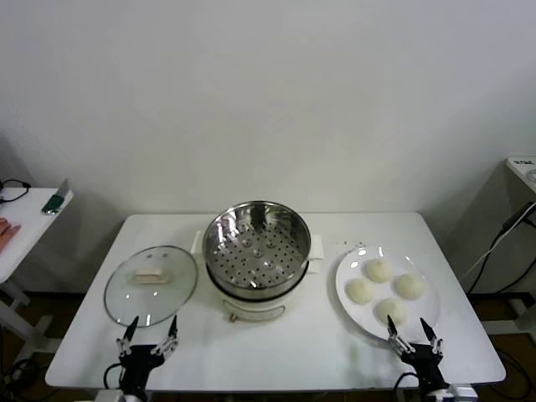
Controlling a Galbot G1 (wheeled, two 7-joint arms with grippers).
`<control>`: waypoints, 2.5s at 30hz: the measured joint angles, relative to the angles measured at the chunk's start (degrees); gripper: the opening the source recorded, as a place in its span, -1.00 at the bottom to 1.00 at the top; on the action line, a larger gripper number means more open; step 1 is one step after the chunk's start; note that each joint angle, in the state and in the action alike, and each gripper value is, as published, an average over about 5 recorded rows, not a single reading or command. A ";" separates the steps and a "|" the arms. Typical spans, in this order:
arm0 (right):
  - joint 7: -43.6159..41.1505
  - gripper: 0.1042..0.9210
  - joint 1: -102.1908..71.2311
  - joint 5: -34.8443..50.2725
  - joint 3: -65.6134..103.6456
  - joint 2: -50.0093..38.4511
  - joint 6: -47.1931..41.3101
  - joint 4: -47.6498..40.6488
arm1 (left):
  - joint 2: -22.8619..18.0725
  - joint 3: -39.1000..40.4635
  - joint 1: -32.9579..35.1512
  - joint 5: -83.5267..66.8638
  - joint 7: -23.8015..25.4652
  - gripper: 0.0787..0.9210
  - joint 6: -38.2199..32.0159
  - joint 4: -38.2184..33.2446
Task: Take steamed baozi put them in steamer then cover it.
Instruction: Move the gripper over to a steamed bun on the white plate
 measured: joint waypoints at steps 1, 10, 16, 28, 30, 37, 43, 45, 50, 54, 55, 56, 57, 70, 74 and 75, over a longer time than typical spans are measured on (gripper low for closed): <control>-0.04 0.76 0.59 -0.14 0.06 -0.34 -0.65 0.09 | 0.03 0.01 0.00 0.01 0.00 0.77 0.00 -0.03; -5.29 0.76 17.01 -4.19 -3.73 -10.42 -11.88 -2.97 | 0.61 0.42 -0.05 0.01 0.06 0.77 -0.24 -0.32; -17.55 0.76 33.74 -9.76 -15.19 -20.79 -15.57 -9.58 | 0.98 0.75 -0.14 -0.02 0.07 0.77 -0.69 -0.17; -53.49 0.76 75.84 -24.54 -55.44 -32.22 -5.89 -27.96 | 1.15 1.35 -0.37 0.85 0.20 0.77 -1.56 0.71; -57.51 0.76 82.28 -24.95 -62.28 -32.41 -4.95 -30.44 | 1.04 1.56 -0.41 1.09 0.28 0.77 -1.66 0.89; -65.40 0.76 97.42 -22.44 -81.28 -30.27 -5.39 -37.08 | 0.88 1.38 -0.95 1.25 0.48 0.77 -1.71 1.21; -67.28 0.76 102.10 -20.80 -89.03 -26.35 -7.42 -41.83 | 0.86 1.00 -1.32 1.14 0.87 0.77 -1.64 1.40; -67.32 0.76 102.46 -20.80 -90.26 -24.88 -7.98 -43.43 | 0.82 0.95 -1.40 1.11 0.94 0.77 -1.62 1.52; -66.88 0.76 102.12 -21.44 -91.67 -21.46 -9.55 -47.24 | 0.77 0.93 -1.48 1.13 1.02 0.77 -1.64 1.95; -66.11 0.76 101.16 -22.21 -91.87 -19.23 -10.61 -49.89 | 0.87 0.87 -1.43 1.13 1.04 0.77 -1.66 2.19; -65.91 0.76 100.87 -22.37 -91.86 -18.74 -10.83 -50.46 | 0.91 0.87 -1.44 1.13 1.04 0.77 -1.67 2.28; -65.73 0.76 100.59 -22.53 -91.84 -18.29 -11.05 -51.00 | 0.96 0.87 -1.46 1.13 1.04 0.77 -1.68 2.37; -65.53 0.76 100.31 -22.68 -91.80 -17.86 -11.27 -51.52 | 1.00 0.86 -1.48 1.14 1.05 0.77 -1.69 2.44; -63.78 0.53 98.60 -24.67 -90.66 -14.82 -12.44 -55.49 | 1.26 0.88 -2.03 1.18 1.03 0.77 -1.70 3.05; -63.79 0.41 98.45 -24.89 -90.40 -14.46 -12.50 -55.77 | 1.24 0.90 -2.04 1.21 1.02 0.77 -1.70 3.07; -63.81 0.39 98.47 -24.86 -90.36 -14.42 -12.50 -55.78 | 1.24 0.90 -2.04 1.21 1.01 0.77 -1.70 3.07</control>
